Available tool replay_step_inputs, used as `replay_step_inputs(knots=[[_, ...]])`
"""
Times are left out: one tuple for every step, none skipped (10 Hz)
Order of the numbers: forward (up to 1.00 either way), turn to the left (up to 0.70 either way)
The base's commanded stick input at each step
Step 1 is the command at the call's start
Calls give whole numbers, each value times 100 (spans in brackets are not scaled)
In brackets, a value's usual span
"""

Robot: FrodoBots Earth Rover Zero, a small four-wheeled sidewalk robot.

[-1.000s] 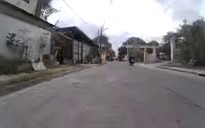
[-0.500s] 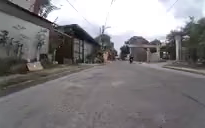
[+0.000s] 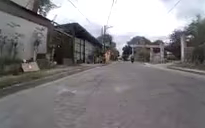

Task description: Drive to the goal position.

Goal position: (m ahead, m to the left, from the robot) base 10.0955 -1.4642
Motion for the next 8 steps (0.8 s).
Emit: replay_step_inputs(knots=[[100, 4], [100, 4], [100, 4], [100, 4], [100, 4], [100, 4], [100, 4], [100, 4]])
